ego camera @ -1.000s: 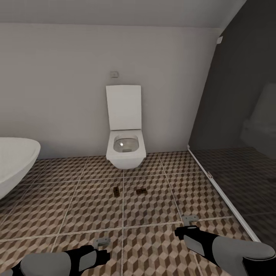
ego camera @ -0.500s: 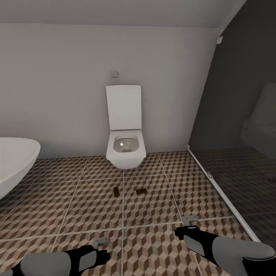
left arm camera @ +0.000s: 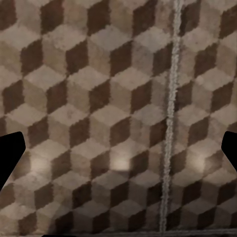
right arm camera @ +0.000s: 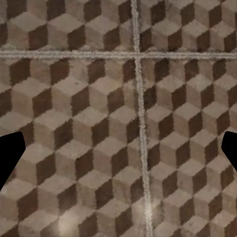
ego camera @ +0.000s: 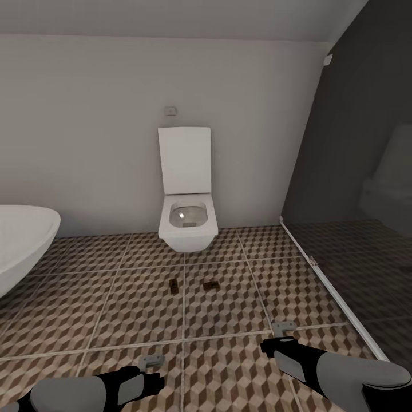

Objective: Take the four mousetraps from the cabinet in the bathroom and place them on the bathroom floor. Make sure all four end up on the same floor surface, and ensure that at least two of them are either under or directly next to the same bathroom sink.

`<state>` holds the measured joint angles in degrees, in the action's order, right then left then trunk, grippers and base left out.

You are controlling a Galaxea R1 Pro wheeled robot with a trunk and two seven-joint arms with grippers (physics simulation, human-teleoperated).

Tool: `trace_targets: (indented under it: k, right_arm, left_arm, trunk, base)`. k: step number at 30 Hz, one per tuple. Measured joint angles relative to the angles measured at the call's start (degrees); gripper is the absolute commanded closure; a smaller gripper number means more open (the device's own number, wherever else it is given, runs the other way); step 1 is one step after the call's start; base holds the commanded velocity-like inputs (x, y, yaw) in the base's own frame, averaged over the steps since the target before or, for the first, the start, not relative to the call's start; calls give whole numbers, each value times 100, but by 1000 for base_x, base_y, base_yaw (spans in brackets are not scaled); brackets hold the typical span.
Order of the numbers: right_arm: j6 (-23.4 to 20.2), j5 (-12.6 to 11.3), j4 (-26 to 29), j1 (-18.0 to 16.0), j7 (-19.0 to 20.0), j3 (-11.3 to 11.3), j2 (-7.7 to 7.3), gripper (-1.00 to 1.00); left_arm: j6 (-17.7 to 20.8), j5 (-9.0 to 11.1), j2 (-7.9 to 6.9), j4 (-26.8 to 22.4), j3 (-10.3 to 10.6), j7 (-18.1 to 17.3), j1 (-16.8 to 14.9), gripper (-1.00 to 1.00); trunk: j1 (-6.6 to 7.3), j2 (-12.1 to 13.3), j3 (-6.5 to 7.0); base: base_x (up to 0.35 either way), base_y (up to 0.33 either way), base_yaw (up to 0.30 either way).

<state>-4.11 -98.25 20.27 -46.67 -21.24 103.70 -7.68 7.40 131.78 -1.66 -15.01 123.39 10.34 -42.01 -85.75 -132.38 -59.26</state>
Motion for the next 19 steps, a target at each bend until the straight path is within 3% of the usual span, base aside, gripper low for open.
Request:
trace_targets:
  k: [19]
  right_arm:
    - [-1, 0, 0, 0, 0, 0, 0, -100]
  left_arm:
    - [0, 0, -1, 0, 0, 0, 0, -100]
  trunk:
    - [0, 0, 0]
  base:
    - [0, 0, 0]
